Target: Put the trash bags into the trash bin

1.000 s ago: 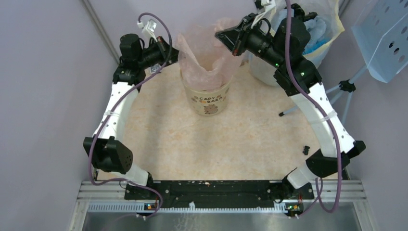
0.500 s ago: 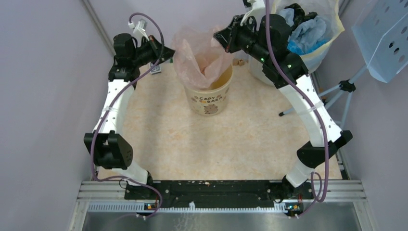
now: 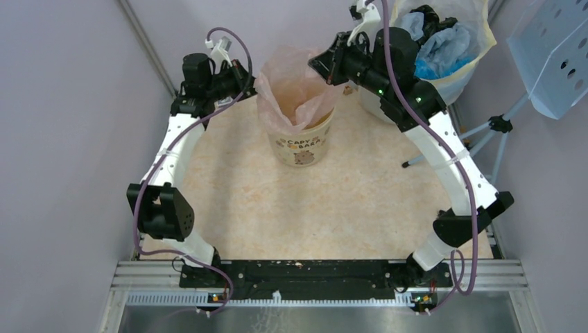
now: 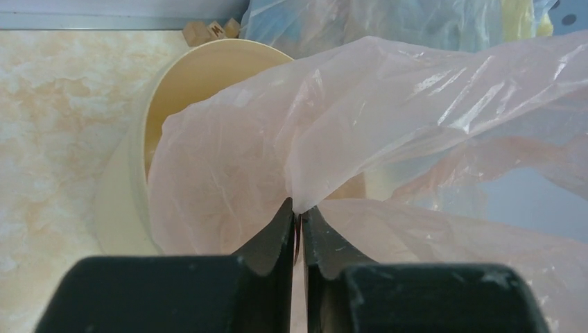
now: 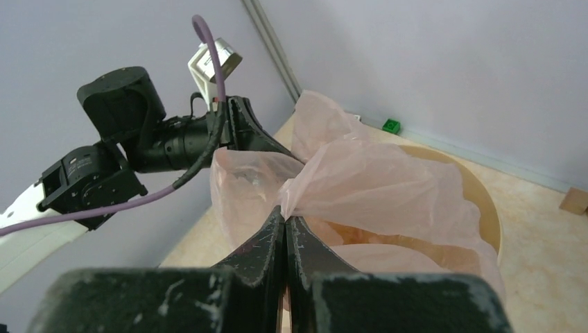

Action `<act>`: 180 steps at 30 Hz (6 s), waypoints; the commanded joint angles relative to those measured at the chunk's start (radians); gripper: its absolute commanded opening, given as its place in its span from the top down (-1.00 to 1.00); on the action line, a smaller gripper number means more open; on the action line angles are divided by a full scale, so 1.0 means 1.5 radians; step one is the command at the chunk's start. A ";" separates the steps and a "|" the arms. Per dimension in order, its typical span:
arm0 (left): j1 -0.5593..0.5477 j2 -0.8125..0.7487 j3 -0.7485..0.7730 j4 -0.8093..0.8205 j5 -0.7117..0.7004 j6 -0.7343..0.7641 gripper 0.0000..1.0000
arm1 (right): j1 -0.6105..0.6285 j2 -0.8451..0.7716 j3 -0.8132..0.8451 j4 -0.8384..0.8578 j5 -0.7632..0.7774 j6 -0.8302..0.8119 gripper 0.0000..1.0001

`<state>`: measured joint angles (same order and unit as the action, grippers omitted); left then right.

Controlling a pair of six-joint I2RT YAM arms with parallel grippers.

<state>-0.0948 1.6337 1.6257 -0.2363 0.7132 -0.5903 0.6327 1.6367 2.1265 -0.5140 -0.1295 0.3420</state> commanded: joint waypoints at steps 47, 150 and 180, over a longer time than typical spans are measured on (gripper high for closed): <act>-0.025 0.072 0.085 -0.037 -0.080 0.104 0.92 | -0.067 0.175 0.096 -0.163 0.113 -0.138 0.69; -0.315 -0.281 -0.198 0.004 -0.804 0.054 1.00 | -0.019 -0.069 -0.158 -0.087 0.041 -0.179 -0.15; -0.198 -0.276 -0.268 -0.032 -0.664 0.019 1.00 | 0.046 0.157 0.065 -0.160 0.239 -0.250 1.00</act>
<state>-0.4358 1.2354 1.2621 -0.2996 -0.3527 -0.5400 0.6998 1.9606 2.2341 -0.7876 0.1532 -0.0273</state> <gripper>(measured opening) 0.005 0.023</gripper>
